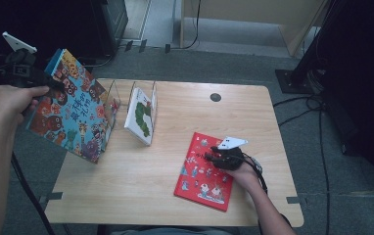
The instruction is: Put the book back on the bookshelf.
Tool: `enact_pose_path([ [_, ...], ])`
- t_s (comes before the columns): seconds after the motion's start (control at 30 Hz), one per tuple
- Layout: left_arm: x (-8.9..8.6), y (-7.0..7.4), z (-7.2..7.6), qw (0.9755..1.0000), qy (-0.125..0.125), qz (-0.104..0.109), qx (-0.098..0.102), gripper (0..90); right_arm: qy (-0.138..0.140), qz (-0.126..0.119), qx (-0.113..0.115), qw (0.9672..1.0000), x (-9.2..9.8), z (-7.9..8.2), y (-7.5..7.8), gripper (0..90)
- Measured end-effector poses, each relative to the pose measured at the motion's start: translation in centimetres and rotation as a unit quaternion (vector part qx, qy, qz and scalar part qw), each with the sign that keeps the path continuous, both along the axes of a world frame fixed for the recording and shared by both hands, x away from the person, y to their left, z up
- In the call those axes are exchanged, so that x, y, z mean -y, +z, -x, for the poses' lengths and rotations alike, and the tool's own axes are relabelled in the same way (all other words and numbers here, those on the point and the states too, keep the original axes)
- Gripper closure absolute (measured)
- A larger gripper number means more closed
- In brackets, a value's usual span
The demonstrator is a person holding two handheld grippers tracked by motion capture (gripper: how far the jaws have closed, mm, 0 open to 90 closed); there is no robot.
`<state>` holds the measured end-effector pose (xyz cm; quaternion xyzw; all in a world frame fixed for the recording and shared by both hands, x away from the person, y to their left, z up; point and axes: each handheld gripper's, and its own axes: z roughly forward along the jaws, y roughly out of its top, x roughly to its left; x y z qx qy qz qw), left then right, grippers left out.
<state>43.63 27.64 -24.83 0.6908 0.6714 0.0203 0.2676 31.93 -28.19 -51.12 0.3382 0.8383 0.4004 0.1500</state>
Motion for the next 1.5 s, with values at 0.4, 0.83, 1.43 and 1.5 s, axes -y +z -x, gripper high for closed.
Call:
enact_pose_path([
  [0.4, 1.1, -1.2, -1.9, 0.9999, -0.009, -0.01, -0.003, 81.1, -0.004, 0.004, 0.002, 1.0, 0.2, 0.9, 0.0, 54.7],
  [0.83, 1.3, -0.6, -1.9, 0.9998, -0.011, -0.016, -0.003, 69.5, -0.009, -0.003, -0.001, 1.0, 0.8, 1.4, -0.1, 54.1],
  [1.43, -0.3, 2.2, 1.3, 0.9989, -0.026, 0.003, 0.039, 57.8, -0.022, -0.017, -0.014, 0.9995, 2.0, 1.3, 0.0, 56.6],
  [1.5, 0.4, 1.9, 1.6, 0.9984, -0.037, 0.015, 0.041, 57.8, -0.025, -0.018, -0.016, 0.9994, 2.1, 1.4, 0.1, 57.0],
])
